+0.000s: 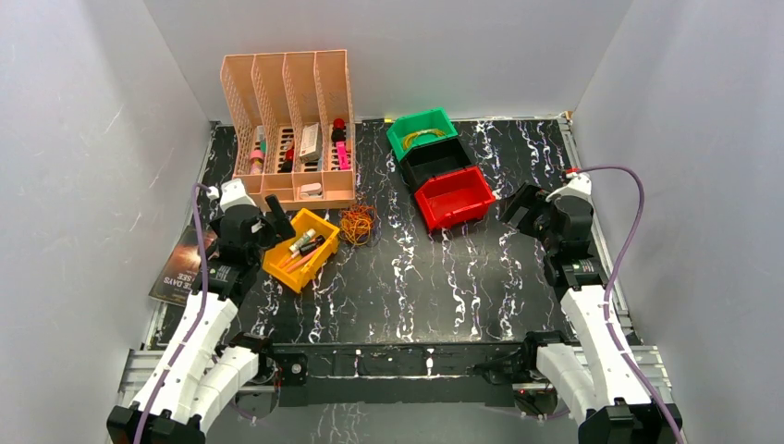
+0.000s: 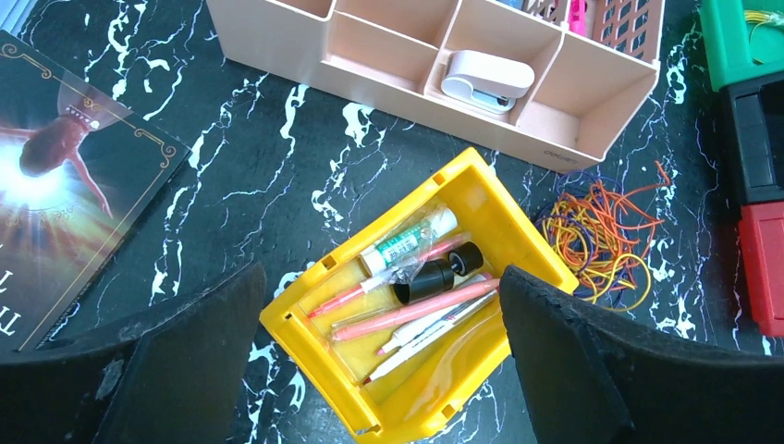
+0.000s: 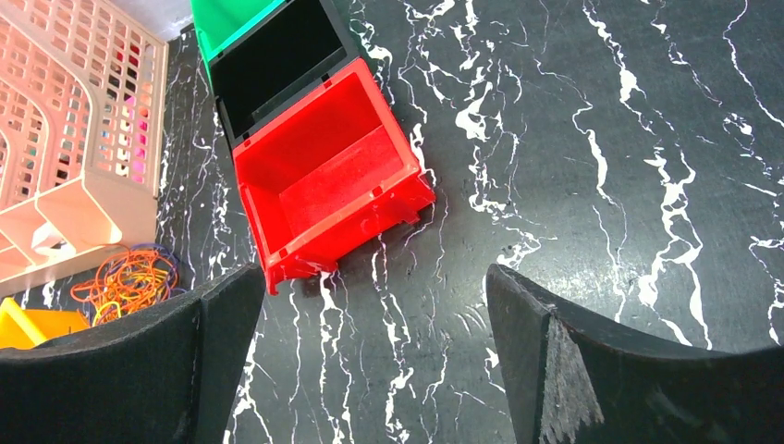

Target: Untangle the cables

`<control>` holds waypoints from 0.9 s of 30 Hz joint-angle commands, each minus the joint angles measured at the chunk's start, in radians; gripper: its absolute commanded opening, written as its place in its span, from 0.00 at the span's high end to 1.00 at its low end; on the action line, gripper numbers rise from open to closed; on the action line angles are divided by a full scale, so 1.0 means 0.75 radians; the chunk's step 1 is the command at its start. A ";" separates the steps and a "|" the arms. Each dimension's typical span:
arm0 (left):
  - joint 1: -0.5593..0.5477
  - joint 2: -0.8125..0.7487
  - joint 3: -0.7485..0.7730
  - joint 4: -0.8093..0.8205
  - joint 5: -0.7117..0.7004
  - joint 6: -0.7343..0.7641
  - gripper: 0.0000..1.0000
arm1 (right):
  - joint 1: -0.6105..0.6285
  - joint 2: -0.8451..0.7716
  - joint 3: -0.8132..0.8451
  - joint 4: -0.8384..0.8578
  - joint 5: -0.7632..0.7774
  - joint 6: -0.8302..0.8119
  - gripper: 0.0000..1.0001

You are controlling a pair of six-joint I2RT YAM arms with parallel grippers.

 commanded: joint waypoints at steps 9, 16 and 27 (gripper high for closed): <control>0.036 -0.011 0.063 0.020 -0.021 0.011 0.02 | -0.008 -0.010 0.108 0.014 0.162 0.128 0.02; 0.085 0.019 0.062 0.032 0.045 -0.005 0.02 | -0.008 -0.005 0.123 0.040 -0.063 0.137 0.02; 0.177 0.073 0.073 0.023 0.130 -0.027 0.02 | -0.002 0.203 0.254 0.072 -0.315 0.101 0.02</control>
